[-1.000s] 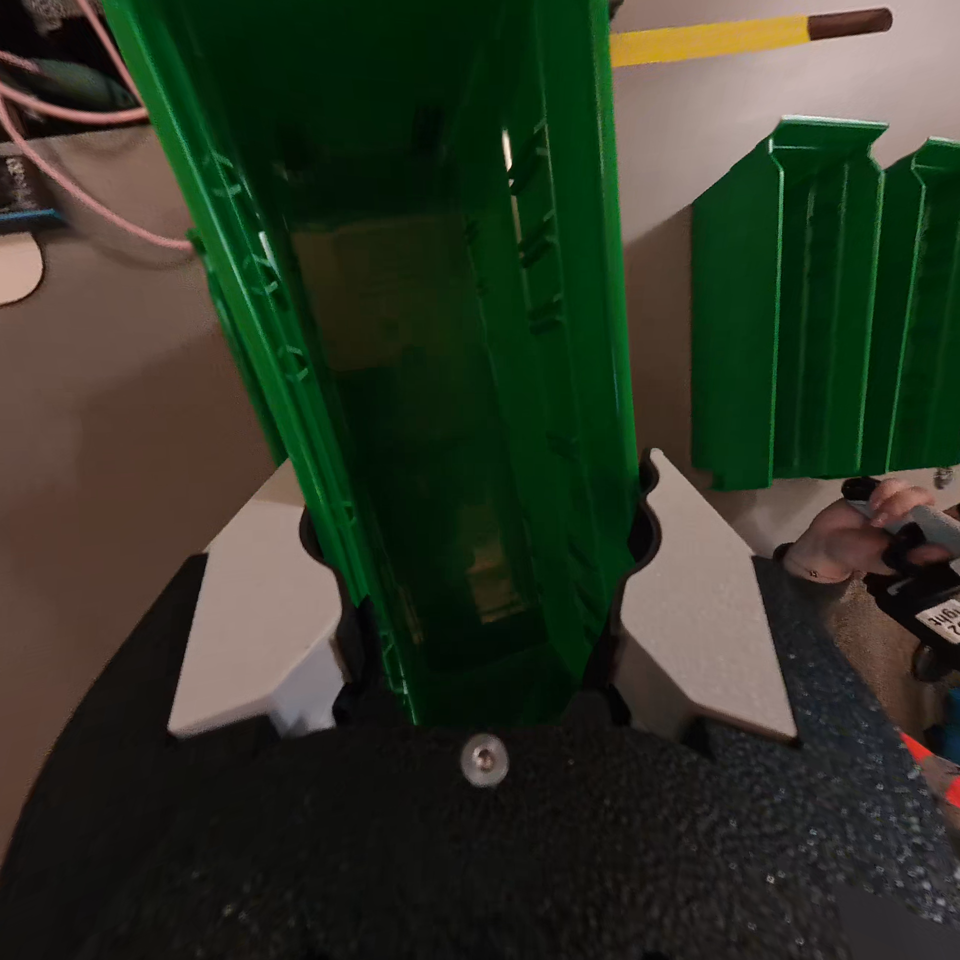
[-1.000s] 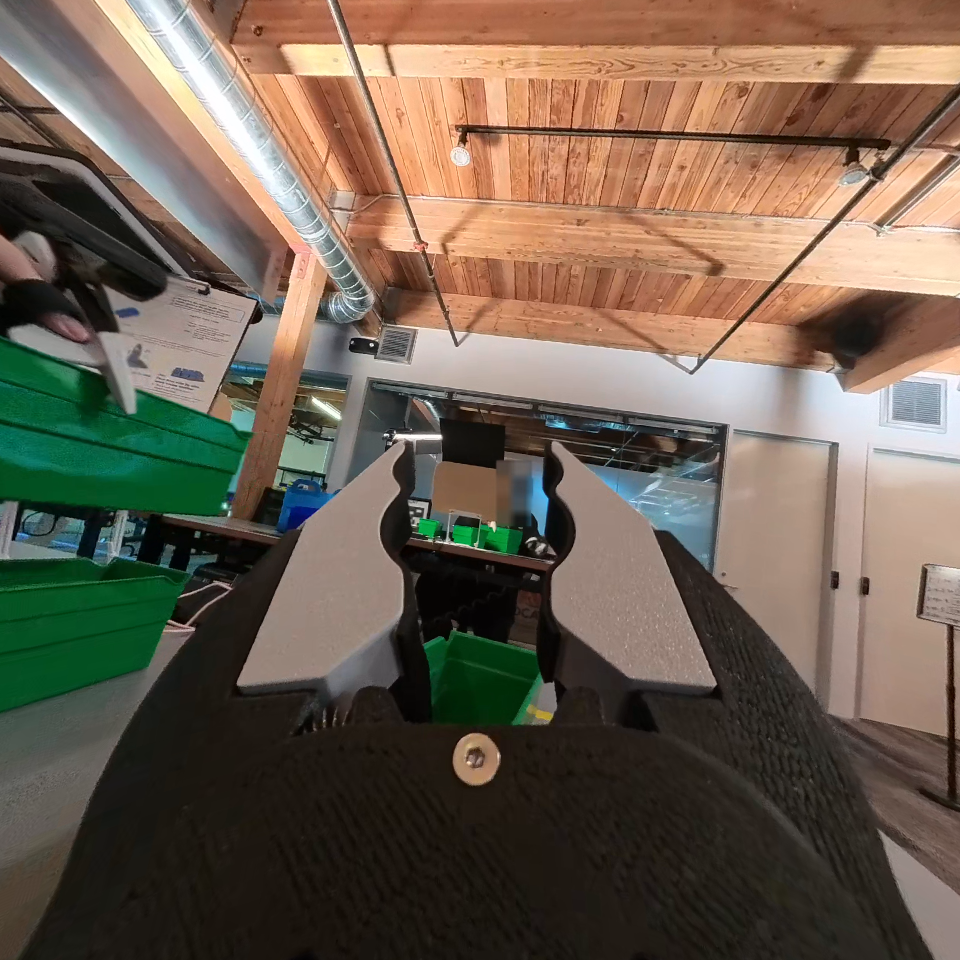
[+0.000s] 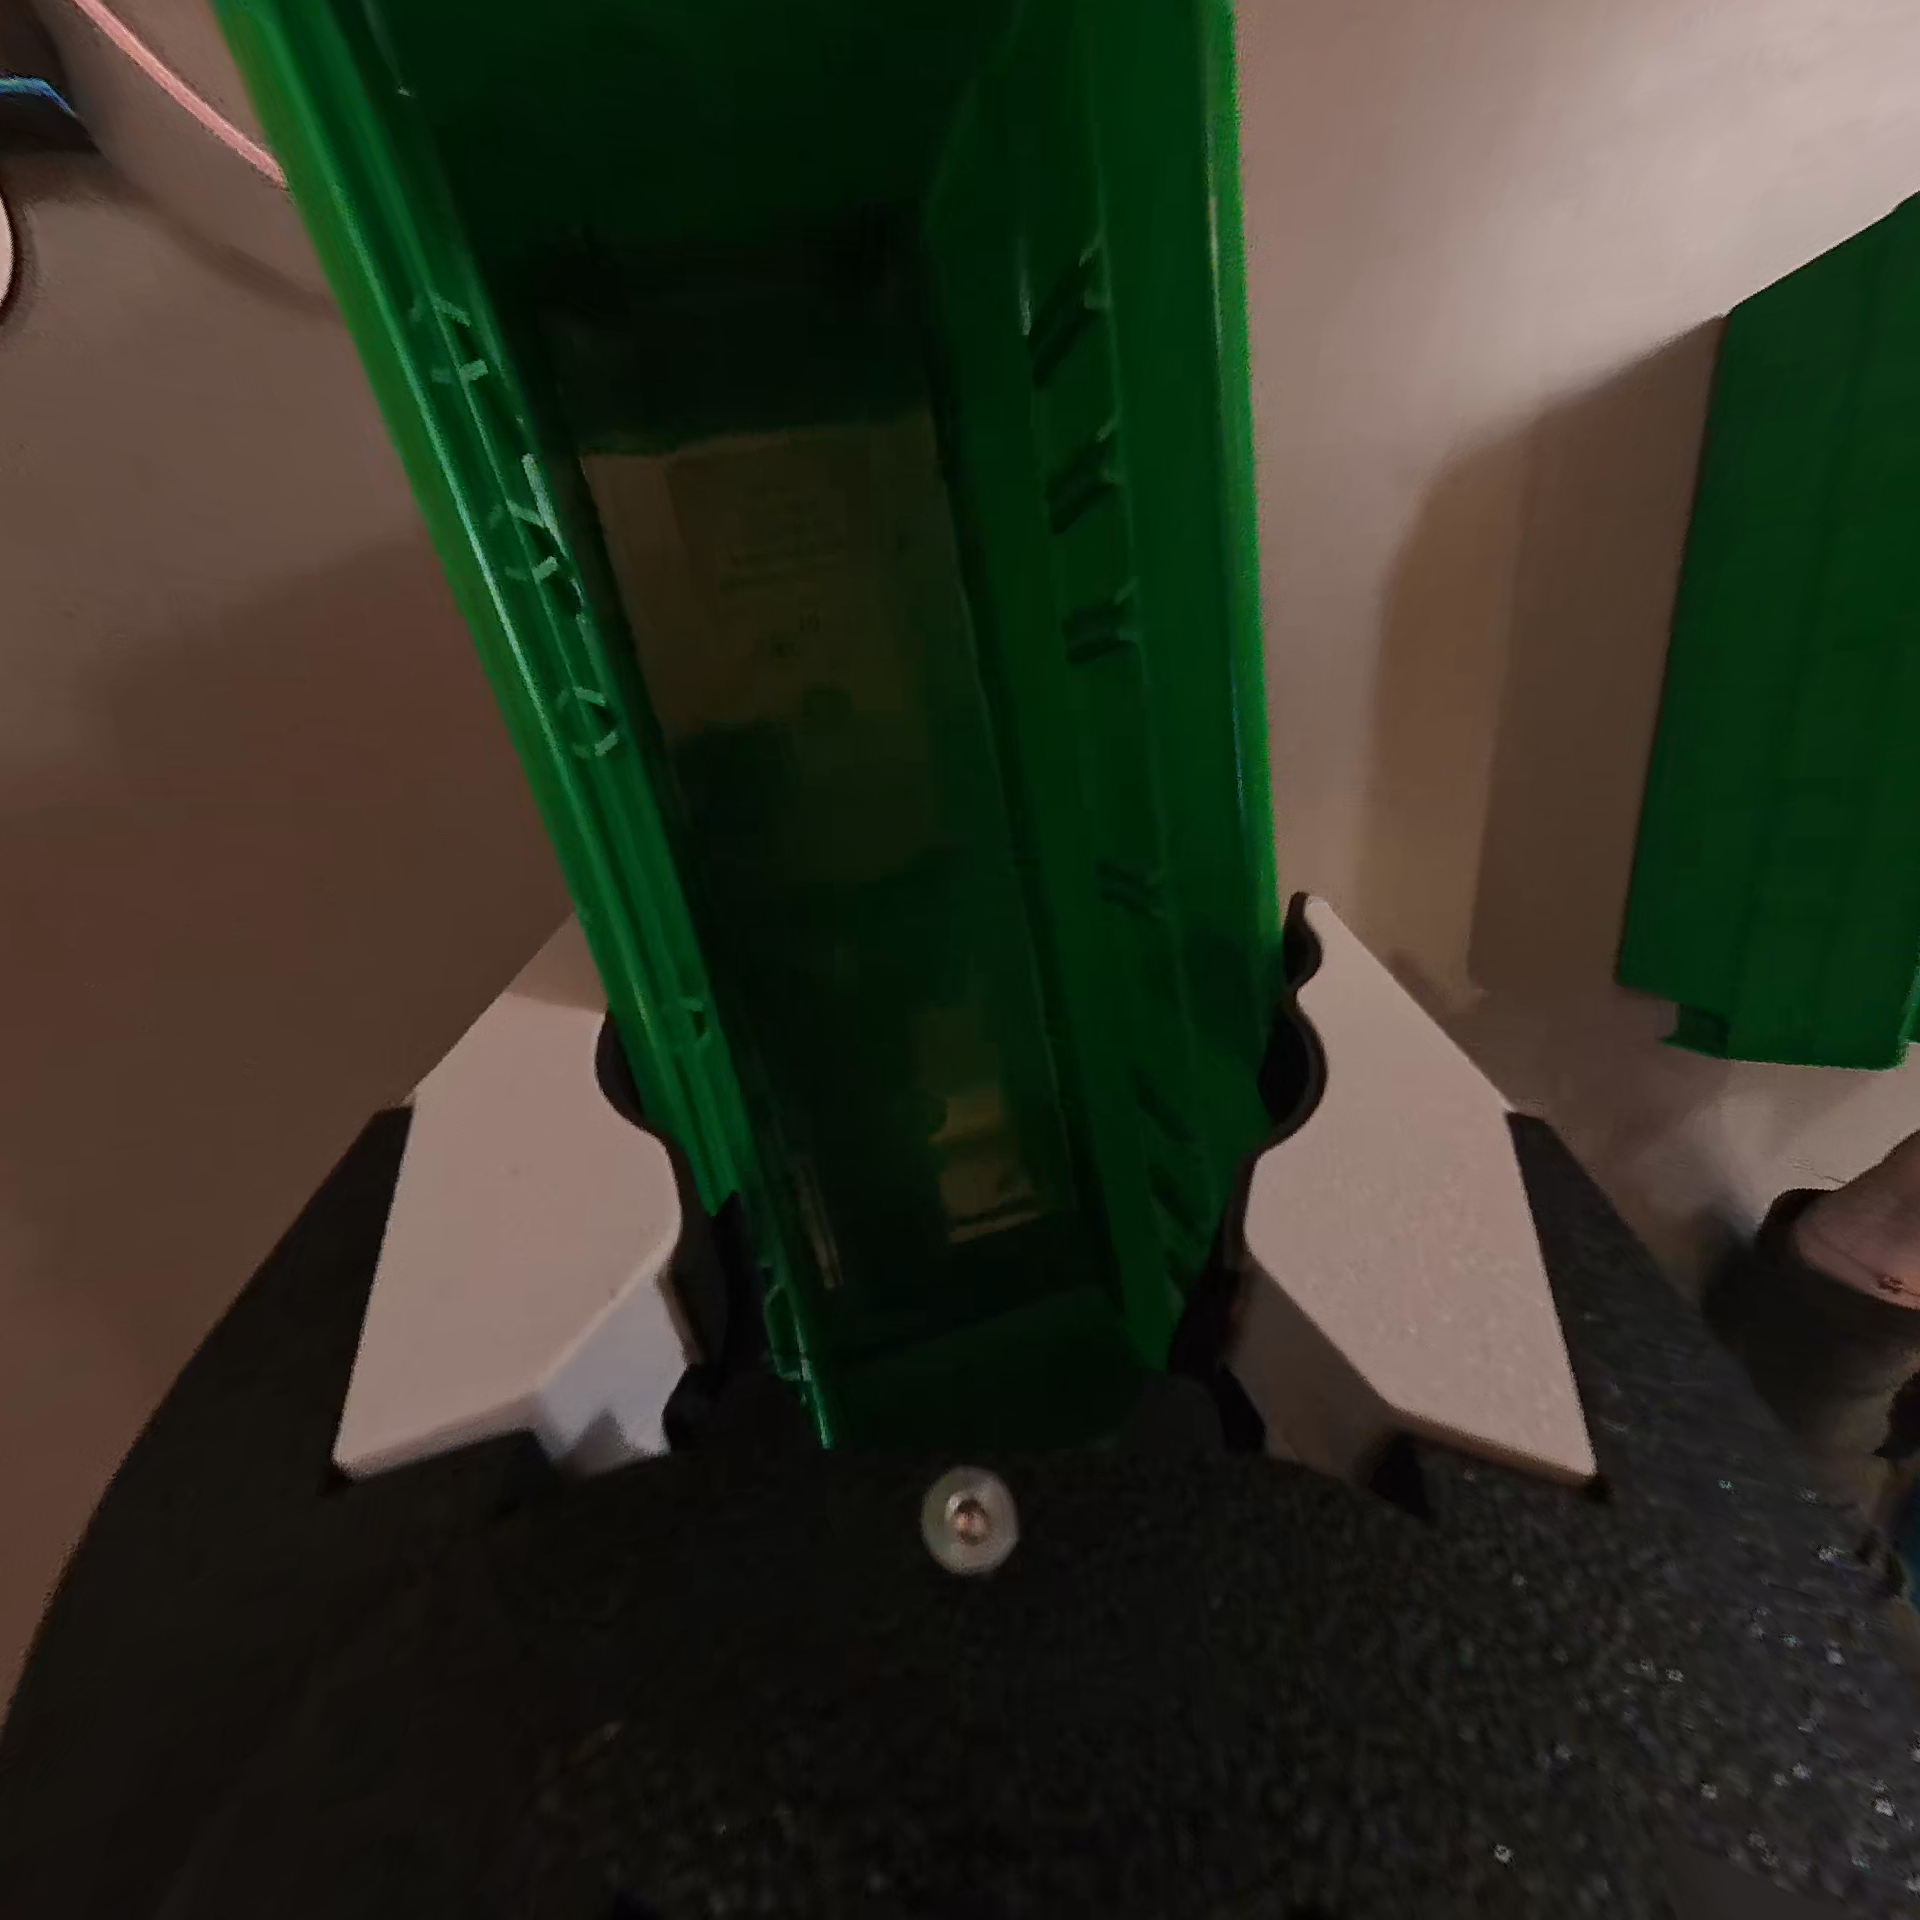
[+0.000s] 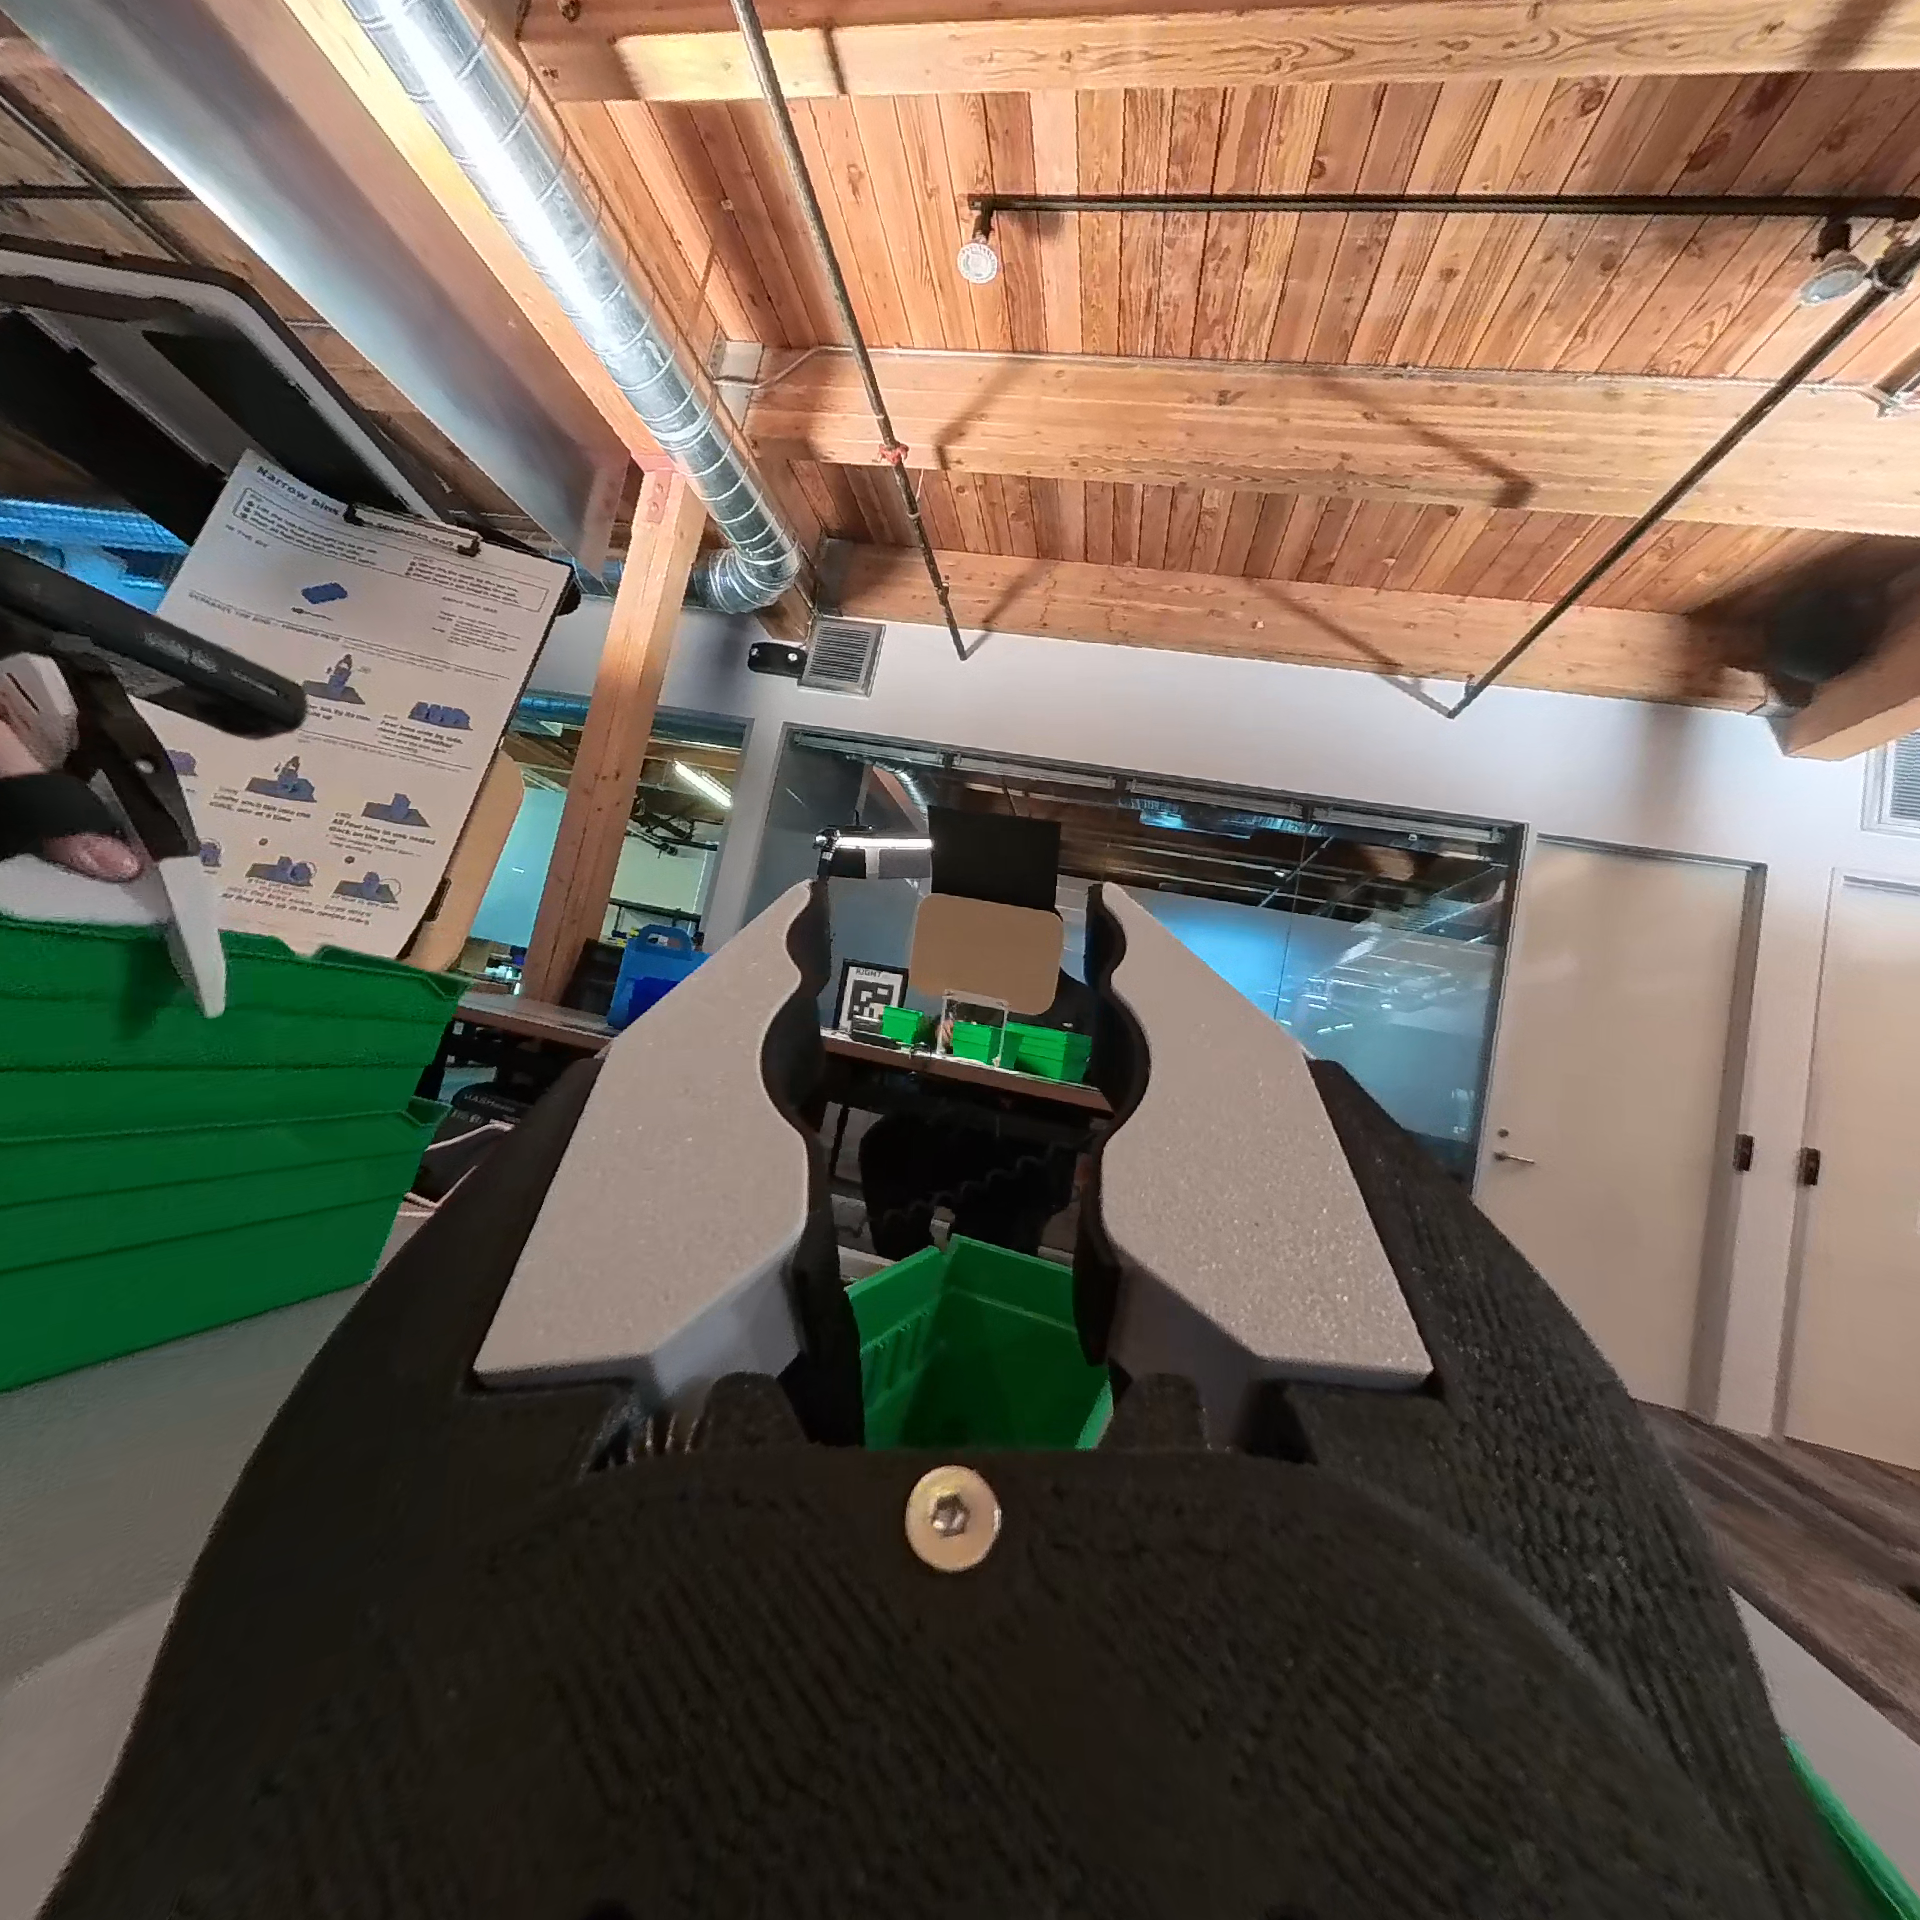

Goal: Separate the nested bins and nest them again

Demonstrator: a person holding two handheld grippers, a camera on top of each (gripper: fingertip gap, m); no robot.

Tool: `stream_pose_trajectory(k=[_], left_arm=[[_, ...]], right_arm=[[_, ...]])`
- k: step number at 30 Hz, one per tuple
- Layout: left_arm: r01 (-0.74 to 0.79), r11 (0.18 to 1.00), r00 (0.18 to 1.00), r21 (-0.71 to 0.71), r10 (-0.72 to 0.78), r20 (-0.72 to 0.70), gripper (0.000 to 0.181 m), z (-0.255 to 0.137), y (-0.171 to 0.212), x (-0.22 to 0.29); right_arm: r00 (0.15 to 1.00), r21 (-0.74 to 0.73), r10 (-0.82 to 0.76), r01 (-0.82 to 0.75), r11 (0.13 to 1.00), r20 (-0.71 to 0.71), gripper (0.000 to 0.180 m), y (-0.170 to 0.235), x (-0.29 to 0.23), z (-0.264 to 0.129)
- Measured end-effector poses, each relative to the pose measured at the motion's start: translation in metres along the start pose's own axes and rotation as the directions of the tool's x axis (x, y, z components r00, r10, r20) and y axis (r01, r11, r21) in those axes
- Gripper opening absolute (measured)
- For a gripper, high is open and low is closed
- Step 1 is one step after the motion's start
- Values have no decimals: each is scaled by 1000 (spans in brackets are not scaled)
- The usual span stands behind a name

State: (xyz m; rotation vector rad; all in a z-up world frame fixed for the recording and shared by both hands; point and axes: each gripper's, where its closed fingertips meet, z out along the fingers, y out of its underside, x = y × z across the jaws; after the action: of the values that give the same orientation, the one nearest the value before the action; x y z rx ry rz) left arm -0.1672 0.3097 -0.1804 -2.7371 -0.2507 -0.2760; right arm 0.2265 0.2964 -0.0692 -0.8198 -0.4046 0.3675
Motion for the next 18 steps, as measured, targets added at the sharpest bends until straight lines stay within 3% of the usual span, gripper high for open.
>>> stream_pose_trajectory(k=[18], left_arm=[[-25, 999, 998, -38, 28, 60, 119, 22, 6, -3]], right_arm=[[1000, -15, 16, -16, 1000, 10, 48, 3, -2, 2]])
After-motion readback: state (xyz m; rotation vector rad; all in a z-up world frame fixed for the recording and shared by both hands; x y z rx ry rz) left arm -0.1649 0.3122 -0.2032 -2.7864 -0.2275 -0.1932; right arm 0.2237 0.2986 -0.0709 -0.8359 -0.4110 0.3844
